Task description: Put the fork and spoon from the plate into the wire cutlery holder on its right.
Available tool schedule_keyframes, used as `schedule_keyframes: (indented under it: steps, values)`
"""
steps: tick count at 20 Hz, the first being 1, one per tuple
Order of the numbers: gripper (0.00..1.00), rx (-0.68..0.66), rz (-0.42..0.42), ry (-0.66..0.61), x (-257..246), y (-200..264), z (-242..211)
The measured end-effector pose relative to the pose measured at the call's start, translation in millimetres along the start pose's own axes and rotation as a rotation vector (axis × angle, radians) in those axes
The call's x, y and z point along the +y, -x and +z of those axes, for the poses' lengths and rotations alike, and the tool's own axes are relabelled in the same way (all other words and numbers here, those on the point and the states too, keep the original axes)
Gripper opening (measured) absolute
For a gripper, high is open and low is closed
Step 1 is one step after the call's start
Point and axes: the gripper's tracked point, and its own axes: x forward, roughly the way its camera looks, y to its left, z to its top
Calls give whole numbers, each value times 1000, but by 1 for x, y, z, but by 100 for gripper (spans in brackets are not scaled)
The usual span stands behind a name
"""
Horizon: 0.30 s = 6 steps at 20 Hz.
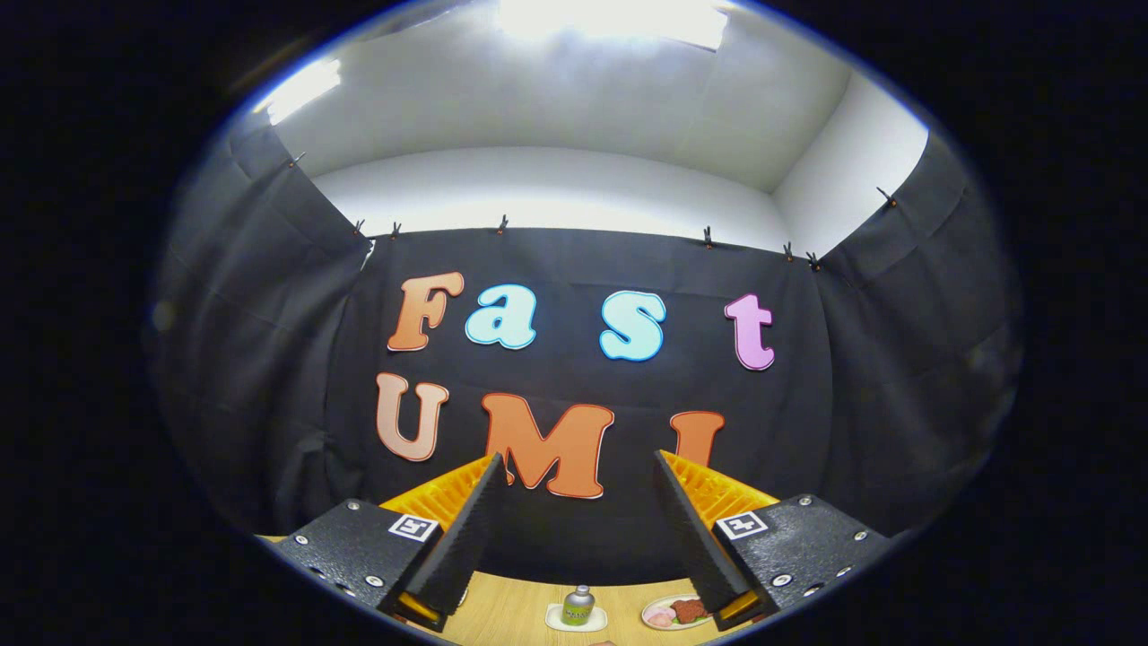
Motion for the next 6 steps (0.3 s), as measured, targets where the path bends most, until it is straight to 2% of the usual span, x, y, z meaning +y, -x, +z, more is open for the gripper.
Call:
schedule_keyframes:
  steps: [6]
  values:
    - [97,22,-2,24,0,6,-9]
